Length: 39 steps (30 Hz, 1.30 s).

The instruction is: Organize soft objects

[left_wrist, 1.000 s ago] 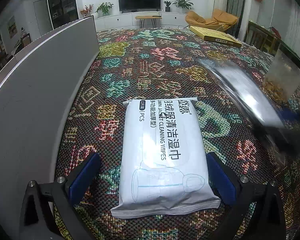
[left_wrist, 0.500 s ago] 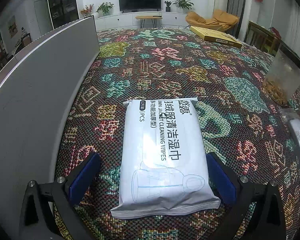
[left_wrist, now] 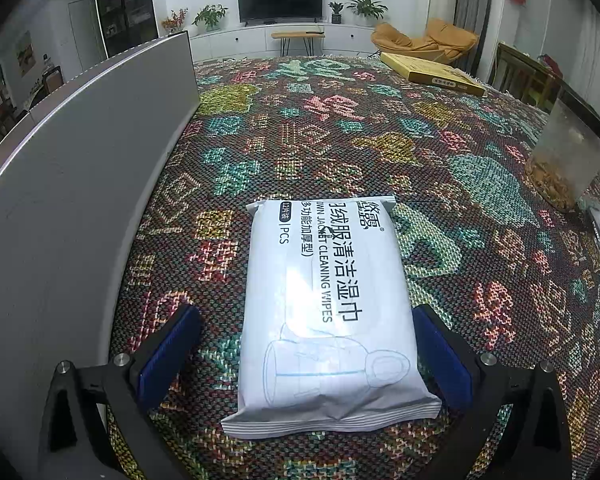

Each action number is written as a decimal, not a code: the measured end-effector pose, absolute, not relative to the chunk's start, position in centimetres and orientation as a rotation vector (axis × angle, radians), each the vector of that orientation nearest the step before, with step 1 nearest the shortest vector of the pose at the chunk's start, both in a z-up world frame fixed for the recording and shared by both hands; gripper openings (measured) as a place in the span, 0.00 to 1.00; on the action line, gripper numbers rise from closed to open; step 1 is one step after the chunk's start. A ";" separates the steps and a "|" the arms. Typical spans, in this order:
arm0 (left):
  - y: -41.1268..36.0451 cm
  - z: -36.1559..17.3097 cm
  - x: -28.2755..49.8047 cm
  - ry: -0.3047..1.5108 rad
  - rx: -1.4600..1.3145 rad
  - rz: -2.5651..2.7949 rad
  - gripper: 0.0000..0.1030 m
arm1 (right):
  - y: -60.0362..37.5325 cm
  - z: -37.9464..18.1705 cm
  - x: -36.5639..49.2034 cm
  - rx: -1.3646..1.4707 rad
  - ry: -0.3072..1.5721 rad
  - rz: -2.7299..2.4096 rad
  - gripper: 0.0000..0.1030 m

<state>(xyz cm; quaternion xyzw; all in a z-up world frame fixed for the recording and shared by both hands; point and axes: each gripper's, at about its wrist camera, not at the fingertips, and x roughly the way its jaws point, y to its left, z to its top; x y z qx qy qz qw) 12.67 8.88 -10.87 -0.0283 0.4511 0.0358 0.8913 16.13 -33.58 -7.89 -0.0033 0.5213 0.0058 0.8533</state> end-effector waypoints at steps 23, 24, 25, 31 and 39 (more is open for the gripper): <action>8.9 -10.8 12.7 0.936 -0.060 0.075 1.00 | -33.0 -8.8 25.0 -0.013 0.940 0.004 0.80; 9.0 -10.8 12.7 0.936 -0.060 0.075 1.00 | -32.9 -8.9 25.2 -0.014 0.938 0.004 0.80; 8.9 -10.8 12.7 0.936 -0.060 0.075 1.00 | -32.9 -8.9 25.5 -0.014 0.937 0.004 0.80; 8.9 -10.8 12.7 0.936 -0.061 0.075 1.00 | -32.7 -8.9 25.7 -0.016 0.936 0.003 0.80; 8.9 -10.9 12.7 0.936 -0.061 0.076 1.00 | -32.7 -8.9 25.8 -0.014 0.936 0.004 0.80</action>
